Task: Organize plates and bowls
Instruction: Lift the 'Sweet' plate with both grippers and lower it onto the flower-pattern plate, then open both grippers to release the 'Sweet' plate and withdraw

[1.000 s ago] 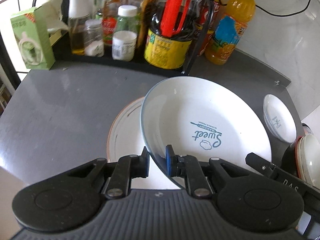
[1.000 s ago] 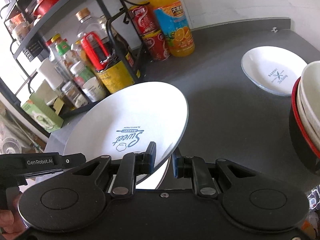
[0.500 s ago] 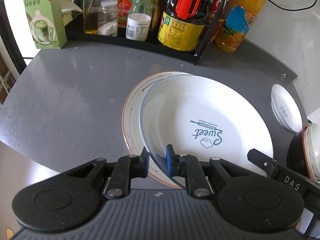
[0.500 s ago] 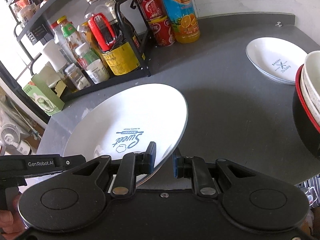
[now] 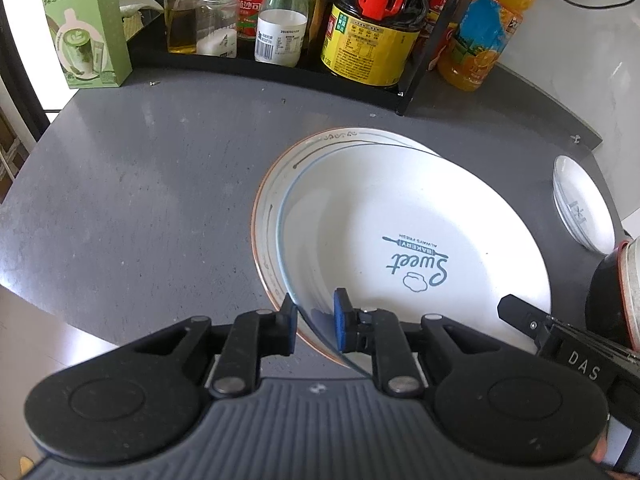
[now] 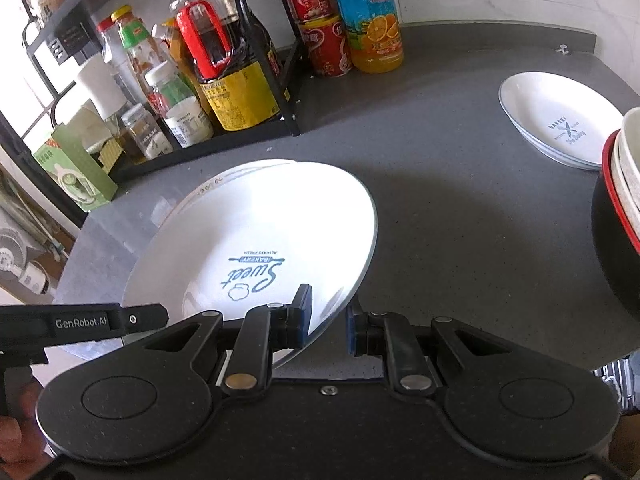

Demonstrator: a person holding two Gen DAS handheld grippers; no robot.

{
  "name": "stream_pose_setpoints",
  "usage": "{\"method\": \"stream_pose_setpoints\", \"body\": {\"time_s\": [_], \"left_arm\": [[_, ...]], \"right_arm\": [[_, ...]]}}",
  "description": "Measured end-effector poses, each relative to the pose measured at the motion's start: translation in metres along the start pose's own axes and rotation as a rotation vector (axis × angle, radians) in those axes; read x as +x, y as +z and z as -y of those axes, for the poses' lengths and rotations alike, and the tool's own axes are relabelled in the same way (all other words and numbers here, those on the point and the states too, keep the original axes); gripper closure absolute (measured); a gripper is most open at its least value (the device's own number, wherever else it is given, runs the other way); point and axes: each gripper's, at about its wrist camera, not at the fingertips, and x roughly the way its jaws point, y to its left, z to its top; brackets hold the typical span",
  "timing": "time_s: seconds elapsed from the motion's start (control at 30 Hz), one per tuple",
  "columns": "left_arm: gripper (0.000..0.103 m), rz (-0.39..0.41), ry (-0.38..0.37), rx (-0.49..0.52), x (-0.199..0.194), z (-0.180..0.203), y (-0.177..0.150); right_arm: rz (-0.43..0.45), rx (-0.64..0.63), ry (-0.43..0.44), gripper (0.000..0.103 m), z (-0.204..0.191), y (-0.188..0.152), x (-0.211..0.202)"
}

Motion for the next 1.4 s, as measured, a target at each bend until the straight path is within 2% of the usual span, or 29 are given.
{"method": "stream_pose_setpoints", "body": {"time_s": [0.27,0.6,0.73,0.9,1.0,1.1,1.33,1.4], "left_arm": [[0.084,-0.028,0.014,0.028,0.007,0.001,0.012],[0.08,-0.123,0.001,0.015,0.013,-0.002,0.025],[0.072,-0.144,-0.001,0.025,0.014,0.0,0.027],[0.07,-0.166,0.003,0.029,0.015,0.001,0.028],[0.061,-0.187,0.008,0.015,0.011,-0.003,0.033],[0.059,-0.2,-0.009,0.0,0.004,-0.009,0.036],[0.052,-0.138,0.047,0.017,-0.002,-0.017,0.049],[0.052,-0.123,0.039,0.014,0.004,-0.019,0.051]], "right_arm": [[-0.014,-0.027,-0.042,0.086,-0.011,0.0,0.006],[-0.016,-0.031,-0.054,0.087,-0.012,0.004,0.01],[-0.009,-0.024,-0.056,0.088,-0.01,0.006,0.009],[-0.006,-0.008,-0.054,0.089,-0.008,0.007,0.009],[-0.006,-0.008,-0.056,0.091,-0.009,0.007,0.008],[-0.009,-0.002,-0.058,0.091,-0.009,0.007,0.009],[-0.024,0.012,-0.076,0.09,-0.009,0.003,0.014],[-0.024,0.009,-0.081,0.09,-0.009,0.002,0.015]]}}
